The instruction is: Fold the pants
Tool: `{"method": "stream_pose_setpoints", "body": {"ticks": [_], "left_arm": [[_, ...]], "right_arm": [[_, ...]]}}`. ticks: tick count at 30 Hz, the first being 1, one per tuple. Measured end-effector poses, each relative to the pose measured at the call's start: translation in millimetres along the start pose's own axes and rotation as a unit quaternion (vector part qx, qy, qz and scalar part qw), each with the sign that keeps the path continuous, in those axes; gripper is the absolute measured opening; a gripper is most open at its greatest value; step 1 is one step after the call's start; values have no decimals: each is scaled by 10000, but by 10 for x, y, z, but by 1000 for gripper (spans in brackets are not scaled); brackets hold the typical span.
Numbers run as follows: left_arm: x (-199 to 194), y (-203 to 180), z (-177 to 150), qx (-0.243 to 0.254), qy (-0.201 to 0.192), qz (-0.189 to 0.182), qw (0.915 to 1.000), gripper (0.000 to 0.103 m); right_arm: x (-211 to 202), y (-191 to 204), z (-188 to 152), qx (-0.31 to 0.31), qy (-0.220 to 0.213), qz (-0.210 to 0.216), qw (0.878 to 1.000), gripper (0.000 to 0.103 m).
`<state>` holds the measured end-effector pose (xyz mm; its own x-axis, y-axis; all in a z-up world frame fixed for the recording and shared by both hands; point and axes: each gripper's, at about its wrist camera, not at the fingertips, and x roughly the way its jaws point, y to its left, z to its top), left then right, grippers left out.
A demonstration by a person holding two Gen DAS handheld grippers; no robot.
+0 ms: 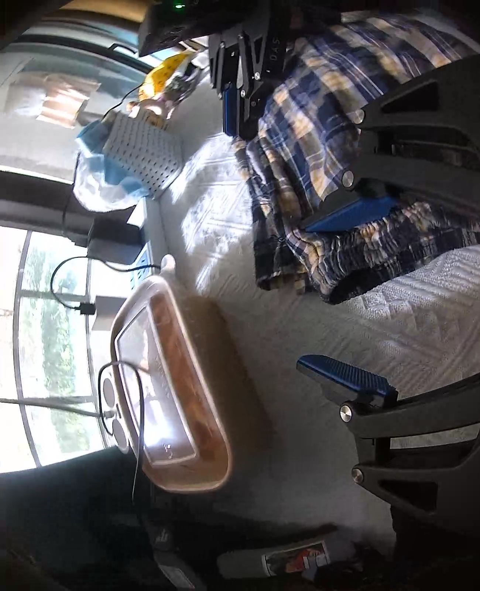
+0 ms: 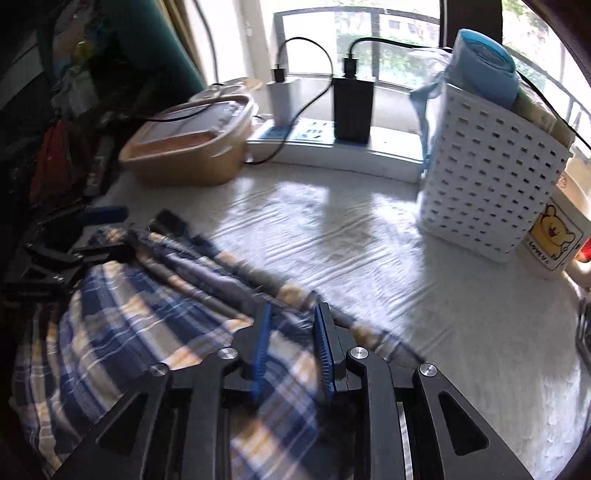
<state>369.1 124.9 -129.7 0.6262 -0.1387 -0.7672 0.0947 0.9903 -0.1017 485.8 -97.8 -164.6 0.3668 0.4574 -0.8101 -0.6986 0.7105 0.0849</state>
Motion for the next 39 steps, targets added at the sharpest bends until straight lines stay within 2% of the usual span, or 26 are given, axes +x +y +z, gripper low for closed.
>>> {"method": "stream_pose_setpoints", "body": {"ticks": [3,5,9,11,13,16,18,20,22,24,28,29,32,34,36,38,39], "left_arm": [[-201,2,49,-120,-160,-76,9998,67],[-353,-9,51,-121,-340,-109,9993,67],[-649,-60,-23,-70,-655,-228,9976,67],[-756,-141,-66,72,-785,-182,9967,67],[-827,-243,-119,198,-818,-271,9961,67],[-832,-408,-245,402,-685,-574,9952,67],[-742,-561,-382,613,-435,-754,9943,67],[-604,-637,-496,651,-154,-724,9951,67],[-452,-678,-580,684,87,-542,9961,67],[-371,-641,-618,580,173,-477,9970,67],[-377,-515,-552,370,190,-345,9985,67],[-414,-496,-520,362,123,-262,9989,67],[-626,-499,-467,415,-157,-166,9989,67],[-787,-532,-426,506,-382,-219,9977,67],[-908,-650,-385,700,-566,-422,9950,67],[-907,-785,-373,941,-541,-700,9916,67],[-871,-847,-374,1052,-510,-811,9898,67]], "right_arm": [[-131,-1,3,43,-146,-282,9995,25],[-339,46,-53,43,-350,-209,9992,25],[-699,299,-234,-65,-658,216,9976,25],[-726,448,-314,-155,-649,303,9973,25],[-648,607,-440,-335,-480,208,9981,25],[-530,617,-628,-173,-231,123,9995,25],[-537,564,-722,-68,-194,122,9997,25],[-578,547,-810,-14,-187,100,9998,28],[-645,532,-909,36,-142,106,9998,29],[-724,515,-959,63,-132,106,9998,32],[-961,564,-1152,22,-210,219,9995,53],[-996,591,-1222,-6,-226,233,9995,56],[-1152,693,-1353,-126,-513,12,9986,56],[-1302,756,-1385,-240,-848,-31,9961,56],[-1379,763,-1365,-211,-1058,63,9941,55],[-1286,763,-1291,-174,-981,266,9947,43],[-1201,758,-1265,-159,-898,307,9954,43]]}}
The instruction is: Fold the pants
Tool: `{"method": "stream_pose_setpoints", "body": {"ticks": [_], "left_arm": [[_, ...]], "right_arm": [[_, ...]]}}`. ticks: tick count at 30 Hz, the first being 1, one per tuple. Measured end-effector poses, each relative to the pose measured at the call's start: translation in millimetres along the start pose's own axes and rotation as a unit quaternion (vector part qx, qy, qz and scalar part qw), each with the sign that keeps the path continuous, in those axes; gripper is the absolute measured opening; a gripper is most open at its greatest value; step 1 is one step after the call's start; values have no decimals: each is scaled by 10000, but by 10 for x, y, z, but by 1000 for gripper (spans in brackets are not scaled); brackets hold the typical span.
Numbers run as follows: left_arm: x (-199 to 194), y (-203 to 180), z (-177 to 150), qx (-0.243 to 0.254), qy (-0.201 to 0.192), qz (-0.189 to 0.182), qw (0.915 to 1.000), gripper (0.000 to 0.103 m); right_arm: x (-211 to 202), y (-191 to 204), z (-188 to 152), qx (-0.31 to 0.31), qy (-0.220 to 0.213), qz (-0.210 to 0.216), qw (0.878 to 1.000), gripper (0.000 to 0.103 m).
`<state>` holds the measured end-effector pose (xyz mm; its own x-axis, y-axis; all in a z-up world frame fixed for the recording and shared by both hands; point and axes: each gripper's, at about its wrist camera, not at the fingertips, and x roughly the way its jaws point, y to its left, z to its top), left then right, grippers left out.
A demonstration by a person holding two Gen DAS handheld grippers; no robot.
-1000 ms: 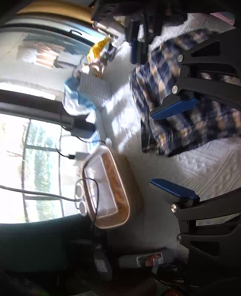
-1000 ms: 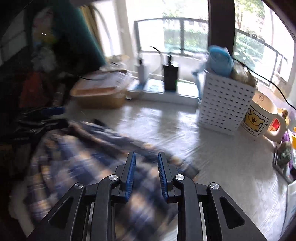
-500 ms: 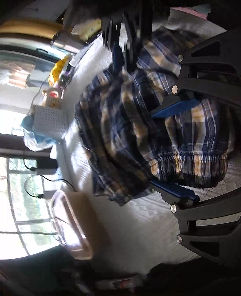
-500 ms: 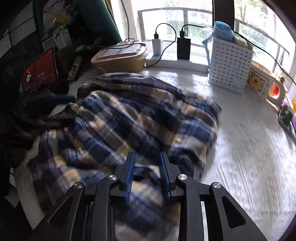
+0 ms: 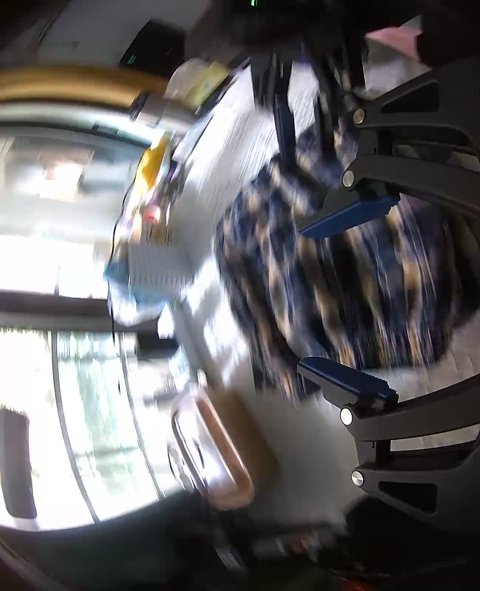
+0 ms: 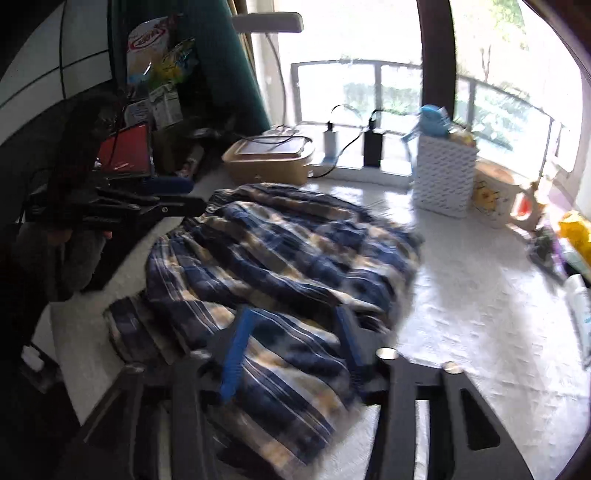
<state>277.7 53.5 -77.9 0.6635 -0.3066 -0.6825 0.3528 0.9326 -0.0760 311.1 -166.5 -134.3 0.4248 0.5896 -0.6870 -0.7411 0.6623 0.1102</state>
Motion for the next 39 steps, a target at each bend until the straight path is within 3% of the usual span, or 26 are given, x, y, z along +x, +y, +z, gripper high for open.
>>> {"method": "stream_pose_setpoints", "body": {"ticks": [4,8,16,22,24,28,32,34,39], "left_arm": [[343,-37,19,120,327,-374,9987,67],[693,165,6,40,806,-173,9966,67],[721,409,90,53,859,-252,9960,67],[491,501,57,-78,650,-66,9978,67],[373,531,46,-82,538,-52,9985,67],[285,593,69,-131,313,-152,9993,67],[440,627,95,-285,334,-240,9987,67],[576,672,93,-451,451,-212,9977,67],[816,905,35,-906,705,-156,9933,67]], "right_arm": [[396,-5,-117,75,715,70,9974,43],[289,25,-217,-100,736,47,9972,43],[5,-39,-440,-136,813,80,9966,43],[-182,-78,-531,-212,1110,-20,9936,43],[-313,-121,-455,-281,990,-182,9945,43],[-465,-310,-33,-330,346,-364,9982,43],[-95,-441,319,-448,230,-235,9985,41],[202,-511,462,-421,326,-54,9986,35],[906,-649,575,-479,930,-224,9943,26]]}}
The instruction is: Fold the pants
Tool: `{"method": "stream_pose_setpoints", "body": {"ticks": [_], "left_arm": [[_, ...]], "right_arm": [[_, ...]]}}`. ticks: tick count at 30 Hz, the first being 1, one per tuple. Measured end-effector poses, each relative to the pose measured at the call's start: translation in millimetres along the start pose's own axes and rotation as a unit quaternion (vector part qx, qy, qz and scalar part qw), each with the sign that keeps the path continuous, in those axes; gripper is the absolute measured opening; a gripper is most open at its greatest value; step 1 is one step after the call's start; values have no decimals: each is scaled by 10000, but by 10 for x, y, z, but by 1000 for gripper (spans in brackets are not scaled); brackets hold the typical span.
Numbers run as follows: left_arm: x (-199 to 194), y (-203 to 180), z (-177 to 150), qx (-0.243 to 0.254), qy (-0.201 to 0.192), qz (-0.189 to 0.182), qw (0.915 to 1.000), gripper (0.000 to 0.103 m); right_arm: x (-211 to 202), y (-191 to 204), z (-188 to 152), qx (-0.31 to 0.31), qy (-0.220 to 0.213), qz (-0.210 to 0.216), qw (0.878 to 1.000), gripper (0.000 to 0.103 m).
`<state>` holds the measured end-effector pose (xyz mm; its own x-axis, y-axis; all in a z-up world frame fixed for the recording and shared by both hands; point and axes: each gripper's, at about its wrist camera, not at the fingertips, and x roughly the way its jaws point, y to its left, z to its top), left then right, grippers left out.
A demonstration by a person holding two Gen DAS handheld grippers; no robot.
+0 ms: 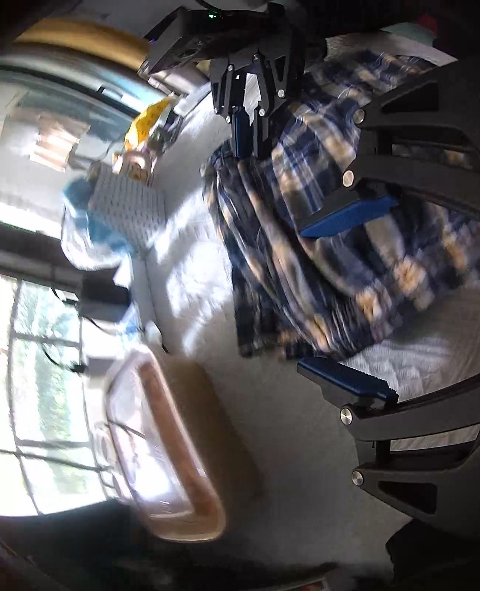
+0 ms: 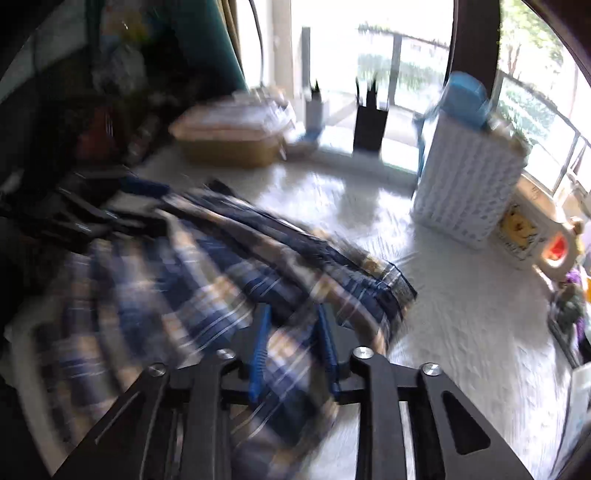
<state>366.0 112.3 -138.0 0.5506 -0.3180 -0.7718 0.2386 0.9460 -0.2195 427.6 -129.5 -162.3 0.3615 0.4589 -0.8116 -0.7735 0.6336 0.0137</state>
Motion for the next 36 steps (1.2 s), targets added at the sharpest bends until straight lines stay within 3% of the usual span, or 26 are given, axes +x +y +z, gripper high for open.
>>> {"method": "stream_pose_setpoints", "body": {"ticks": [3,9,13,18,25,27,29,31,36], "left_arm": [[37,86,-12,-157,14,-77,9998,70],[-117,24,37,-110,-60,226,9997,70],[-480,52,15,-308,-362,331,9983,70],[-720,98,-173,-560,-435,439,9965,70],[-642,-69,-531,-869,-103,109,9961,70],[-565,-155,-611,-921,38,16,9957,70],[-496,-222,-655,-1015,130,-62,9947,70],[-448,-264,-676,-1153,182,-99,9931,70],[-373,-437,-657,-1222,181,58,9923,70]], "right_arm": [[69,-89,74,102,-45,83,9999,24],[54,-114,81,203,-132,0,9997,23],[-168,-132,69,550,-418,-232,9973,24],[-518,-156,-31,901,-678,-367,9929,27],[-856,-188,-354,1421,-830,-459,9853,28],[-893,-193,-450,1569,-854,-432,9830,34],[-935,-203,-543,1711,-883,-397,9805,48],[-977,-210,-625,1826,-940,-355,9780,55],[-940,-225,-766,2083,-951,-127,9733,55]]}}
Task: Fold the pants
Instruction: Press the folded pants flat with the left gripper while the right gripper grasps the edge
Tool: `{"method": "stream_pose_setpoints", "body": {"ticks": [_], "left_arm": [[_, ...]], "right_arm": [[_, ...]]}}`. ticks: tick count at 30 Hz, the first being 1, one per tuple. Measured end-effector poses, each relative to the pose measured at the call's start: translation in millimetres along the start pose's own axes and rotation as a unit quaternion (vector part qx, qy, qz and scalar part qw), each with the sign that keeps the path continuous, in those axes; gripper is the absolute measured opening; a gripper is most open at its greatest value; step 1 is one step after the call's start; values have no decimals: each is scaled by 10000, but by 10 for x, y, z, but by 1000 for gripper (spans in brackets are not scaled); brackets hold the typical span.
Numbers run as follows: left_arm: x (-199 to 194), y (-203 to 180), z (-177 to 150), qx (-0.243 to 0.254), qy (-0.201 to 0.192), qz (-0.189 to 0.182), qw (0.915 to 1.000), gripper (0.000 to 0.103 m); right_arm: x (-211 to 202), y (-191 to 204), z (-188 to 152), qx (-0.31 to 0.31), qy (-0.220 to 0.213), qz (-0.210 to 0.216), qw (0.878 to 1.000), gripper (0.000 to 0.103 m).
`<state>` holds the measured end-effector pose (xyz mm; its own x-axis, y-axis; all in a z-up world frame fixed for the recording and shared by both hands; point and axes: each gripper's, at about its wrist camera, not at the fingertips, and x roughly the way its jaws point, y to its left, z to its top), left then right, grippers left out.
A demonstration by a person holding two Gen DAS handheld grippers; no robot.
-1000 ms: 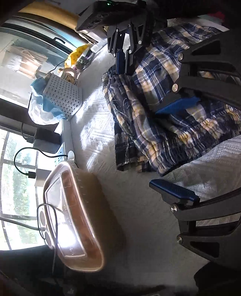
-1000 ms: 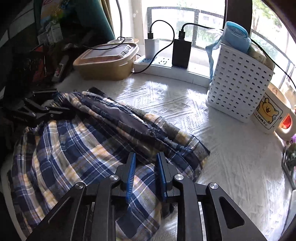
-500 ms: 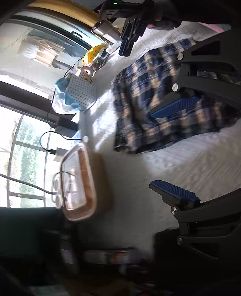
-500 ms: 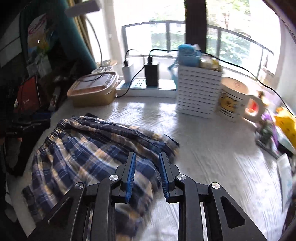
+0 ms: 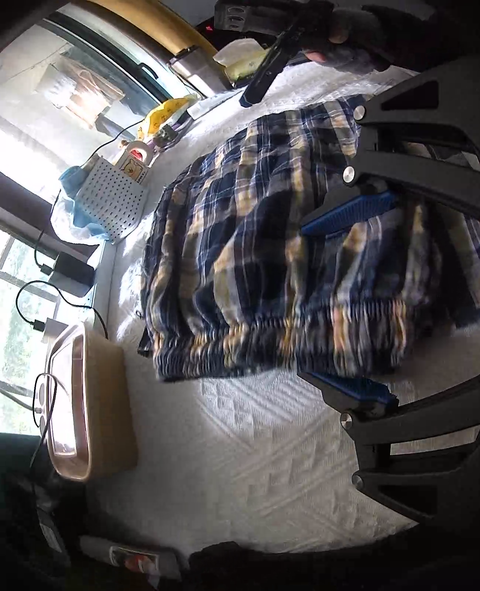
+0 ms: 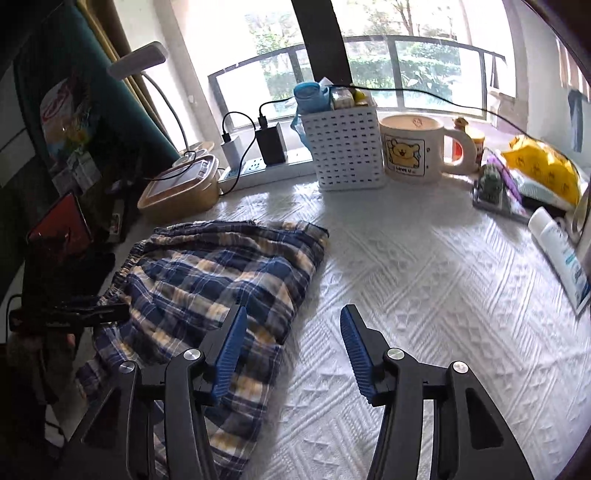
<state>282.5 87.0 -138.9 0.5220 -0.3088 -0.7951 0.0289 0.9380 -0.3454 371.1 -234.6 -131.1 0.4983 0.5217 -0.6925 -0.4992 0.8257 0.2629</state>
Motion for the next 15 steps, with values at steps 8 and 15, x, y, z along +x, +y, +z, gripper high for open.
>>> {"method": "stream_pose_setpoints", "body": {"ticks": [8,15], "left_arm": [[-3,-78,1,-102,163,37,9998,70],[55,-109,9,63,194,57,9998,72]], "right_arm": [[214,-111,-206,550,211,464,9972,56],[307,-82,-245,611,290,829,9943,56]]}}
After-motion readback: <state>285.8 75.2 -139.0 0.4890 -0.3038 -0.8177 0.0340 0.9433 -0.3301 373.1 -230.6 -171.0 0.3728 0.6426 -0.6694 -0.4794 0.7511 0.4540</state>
